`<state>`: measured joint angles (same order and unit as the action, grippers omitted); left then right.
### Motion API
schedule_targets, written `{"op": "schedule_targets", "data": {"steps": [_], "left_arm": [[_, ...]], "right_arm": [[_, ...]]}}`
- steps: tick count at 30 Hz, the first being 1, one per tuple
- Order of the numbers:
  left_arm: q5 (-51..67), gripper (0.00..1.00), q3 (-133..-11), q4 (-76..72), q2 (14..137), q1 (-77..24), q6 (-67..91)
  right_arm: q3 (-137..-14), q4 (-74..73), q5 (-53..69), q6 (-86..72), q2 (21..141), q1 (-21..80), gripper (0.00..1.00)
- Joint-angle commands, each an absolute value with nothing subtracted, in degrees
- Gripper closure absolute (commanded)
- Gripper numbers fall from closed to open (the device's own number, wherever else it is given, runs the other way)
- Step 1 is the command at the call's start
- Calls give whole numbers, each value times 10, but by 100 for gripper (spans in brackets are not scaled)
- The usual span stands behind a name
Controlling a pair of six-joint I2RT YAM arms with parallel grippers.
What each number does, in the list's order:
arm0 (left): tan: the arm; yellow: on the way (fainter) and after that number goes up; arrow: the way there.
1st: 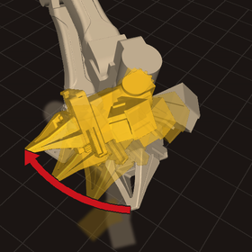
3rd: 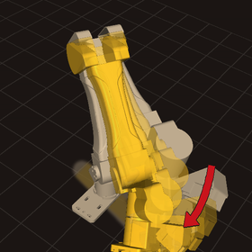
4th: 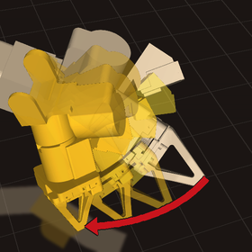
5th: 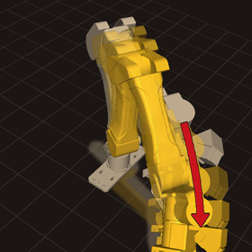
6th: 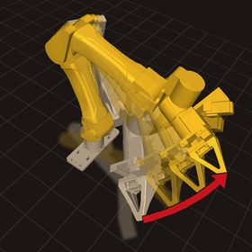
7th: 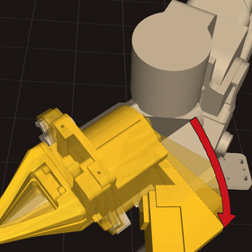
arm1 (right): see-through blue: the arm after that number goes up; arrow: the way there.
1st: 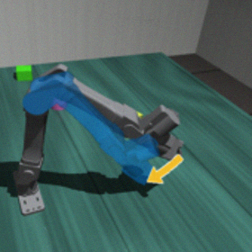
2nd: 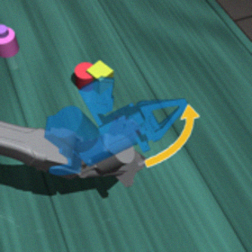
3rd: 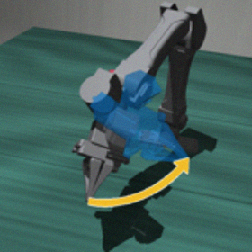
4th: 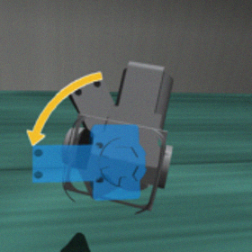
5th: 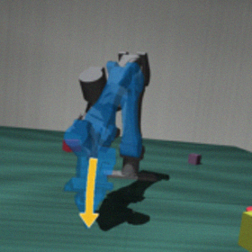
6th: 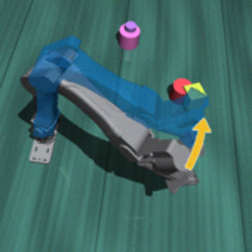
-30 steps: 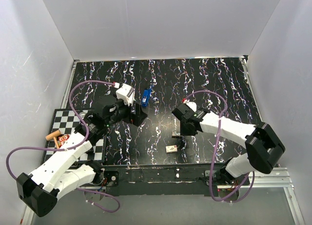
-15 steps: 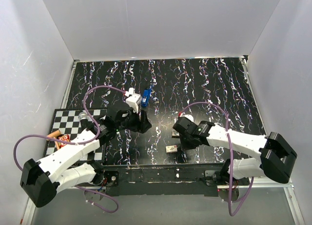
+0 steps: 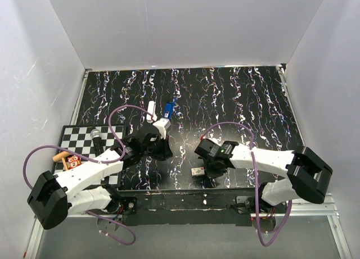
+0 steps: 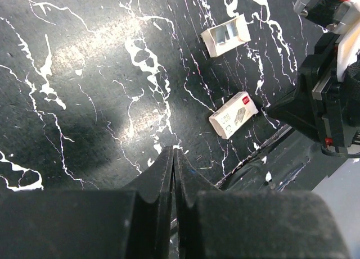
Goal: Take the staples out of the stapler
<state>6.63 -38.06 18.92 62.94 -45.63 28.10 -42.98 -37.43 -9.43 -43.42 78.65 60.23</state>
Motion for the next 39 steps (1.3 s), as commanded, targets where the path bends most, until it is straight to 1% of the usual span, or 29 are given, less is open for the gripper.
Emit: {"op": "schedule_targets", "data": {"steps": [1, 5, 12, 20, 26, 39], "left_arm": [[73, 100, -376, 167, 635, -464, 292], [74, 100, -370, 161, 638, -469, 297], [75, 100, -359, 158, 633, -474, 301], [77, 100, -356, 157, 631, -475, 298], [78, 100, -356, 157, 632, -475, 295], [72, 100, -350, 161, 624, -475, 293]], "right_arm": [[-444, -364, -66, -422, 796, 611, 87], [-453, -360, -57, -412, 811, 617, 86], [-476, -360, -57, -379, 843, 618, 78], [-495, -355, -55, -336, 871, 618, 75], [-503, -347, -48, -305, 888, 618, 67], [-548, -342, -54, -287, 932, 618, 64]]}}
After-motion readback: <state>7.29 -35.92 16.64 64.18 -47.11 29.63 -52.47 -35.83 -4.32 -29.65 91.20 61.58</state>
